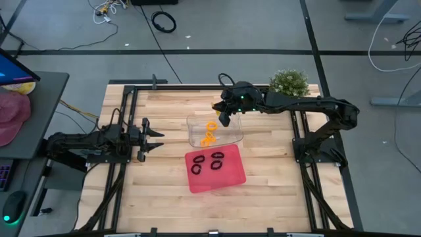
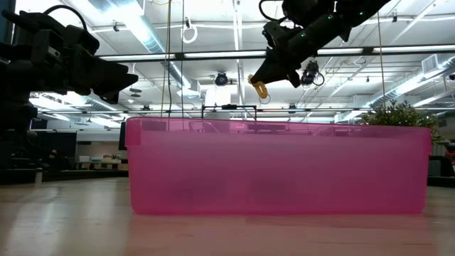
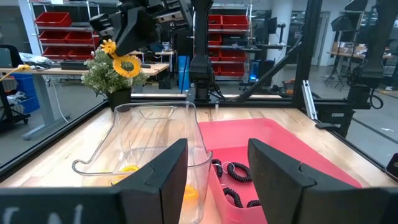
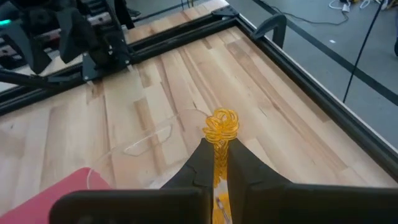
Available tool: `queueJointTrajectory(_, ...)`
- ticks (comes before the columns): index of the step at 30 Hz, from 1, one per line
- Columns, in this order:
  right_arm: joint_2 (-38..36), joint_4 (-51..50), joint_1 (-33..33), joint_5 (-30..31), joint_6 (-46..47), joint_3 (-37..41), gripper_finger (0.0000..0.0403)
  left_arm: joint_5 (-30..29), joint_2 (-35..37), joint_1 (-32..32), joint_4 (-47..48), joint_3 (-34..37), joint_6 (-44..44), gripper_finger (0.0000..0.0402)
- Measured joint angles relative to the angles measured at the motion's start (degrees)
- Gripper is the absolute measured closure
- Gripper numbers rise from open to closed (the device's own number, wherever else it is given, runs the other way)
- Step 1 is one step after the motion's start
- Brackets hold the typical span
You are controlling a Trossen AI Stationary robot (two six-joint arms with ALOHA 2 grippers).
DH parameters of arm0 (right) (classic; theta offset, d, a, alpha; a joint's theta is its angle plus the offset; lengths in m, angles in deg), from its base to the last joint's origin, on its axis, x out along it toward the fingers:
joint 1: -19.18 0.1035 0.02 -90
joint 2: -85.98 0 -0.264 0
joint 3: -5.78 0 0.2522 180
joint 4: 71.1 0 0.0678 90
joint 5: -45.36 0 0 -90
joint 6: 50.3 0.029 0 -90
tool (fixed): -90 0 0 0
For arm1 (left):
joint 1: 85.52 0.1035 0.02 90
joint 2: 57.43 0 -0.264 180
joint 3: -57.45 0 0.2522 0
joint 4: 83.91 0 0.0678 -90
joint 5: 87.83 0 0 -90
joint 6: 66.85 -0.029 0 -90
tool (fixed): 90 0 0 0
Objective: Sort spring keychains
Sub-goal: Put the yellow spring keychain into the transparent bin
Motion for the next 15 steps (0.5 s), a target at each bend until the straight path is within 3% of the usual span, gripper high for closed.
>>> queueJointTrajectory(15,-0.04,-1.02,-0.78,0.02,0.26,0.00,0.0392,-0.01,0.01,0.01,-0.02,0.01,0.00,0.0229)
